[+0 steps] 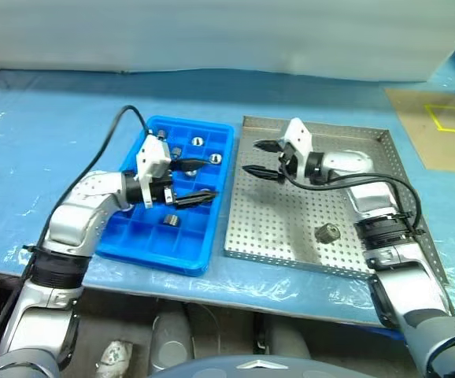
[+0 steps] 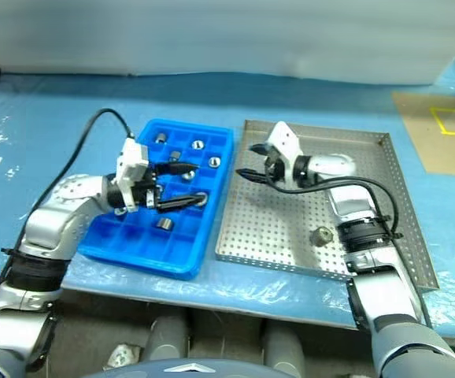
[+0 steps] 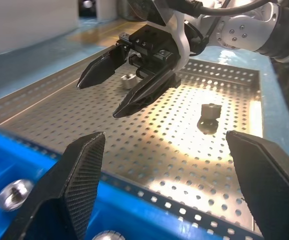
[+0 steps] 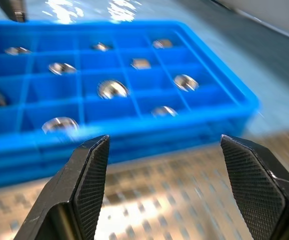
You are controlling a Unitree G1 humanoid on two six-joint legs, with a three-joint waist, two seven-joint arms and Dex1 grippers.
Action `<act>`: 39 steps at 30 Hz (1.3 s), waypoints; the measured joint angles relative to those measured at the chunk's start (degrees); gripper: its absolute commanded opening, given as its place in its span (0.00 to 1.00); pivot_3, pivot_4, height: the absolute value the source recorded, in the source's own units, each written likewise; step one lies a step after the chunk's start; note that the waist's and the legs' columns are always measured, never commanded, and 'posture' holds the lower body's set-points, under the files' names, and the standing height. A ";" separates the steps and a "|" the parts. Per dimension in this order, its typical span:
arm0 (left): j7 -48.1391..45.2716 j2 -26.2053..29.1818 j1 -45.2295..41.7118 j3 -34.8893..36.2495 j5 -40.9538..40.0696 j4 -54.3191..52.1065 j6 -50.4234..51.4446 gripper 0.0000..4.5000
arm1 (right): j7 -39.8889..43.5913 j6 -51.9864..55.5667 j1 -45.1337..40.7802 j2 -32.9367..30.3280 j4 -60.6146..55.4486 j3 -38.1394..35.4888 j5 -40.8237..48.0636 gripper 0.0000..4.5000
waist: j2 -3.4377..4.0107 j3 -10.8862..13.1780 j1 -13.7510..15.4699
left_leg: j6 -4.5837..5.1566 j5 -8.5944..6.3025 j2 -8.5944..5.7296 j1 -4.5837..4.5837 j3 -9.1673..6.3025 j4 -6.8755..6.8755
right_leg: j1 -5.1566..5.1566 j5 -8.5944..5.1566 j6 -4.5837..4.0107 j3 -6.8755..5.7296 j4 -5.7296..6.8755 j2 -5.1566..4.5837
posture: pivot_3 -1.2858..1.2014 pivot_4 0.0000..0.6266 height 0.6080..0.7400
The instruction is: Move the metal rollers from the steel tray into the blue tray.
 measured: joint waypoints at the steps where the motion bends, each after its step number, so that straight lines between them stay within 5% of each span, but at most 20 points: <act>1: -1.13 -0.88 -1.48 -1.12 0.44 1.90 -0.55 0.91 | 0.03 1.91 3.30 -2.17 -3.10 -1.31 0.55 0.81 | 0.00 0.00 -0.20 | 0.08 -0.04 0.00 0.02 0.00 0.02 | 0.00 0.00 0.01 0.07 0.00 0.06 | 0.43 0.24 1.00; 7: -6.19 -3.95 -6.82 -2.84 2.58 10.86 -4.78 0.91 | -1.00 9.94 19.67 -9.58 -16.99 -7.47 3.86 0.81 | 0.03 -0.02 -3.10 | 0.23 -0.14 0.03 0.30 0.24 0.02 | 0.04 -0.01 0.04 0.21 -0.08 0.16 | 0.40 0.24 1.00; 13: -9.77 -5.92 -9.68 -3.72 4.31 16.72 -7.52 0.91 | -5.54 13.00 29.58 -10.05 -20.99 -12.38 5.15 0.81 | 0.02 -0.01 -4.83 | 0.50 -0.30 -0.02 0.70 0.43 0.07 | 0.26 0.00 0.11 0.37 -0.09 0.13 | 0.39 0.24 1.00; 39: -10.70 -4.70 -8.02 -3.50 5.79 17.18 -8.57 0.91 | -7.45 10.54 30.91 -9.91 -18.94 -10.28 6.25 0.81 | 0.03 -0.02 -4.68 | 0.65 -0.41 -0.09 0.76 0.47 -0.02 | 0.42 0.01 0.11 0.33 -0.31 0.02 | 0.40 0.24 1.00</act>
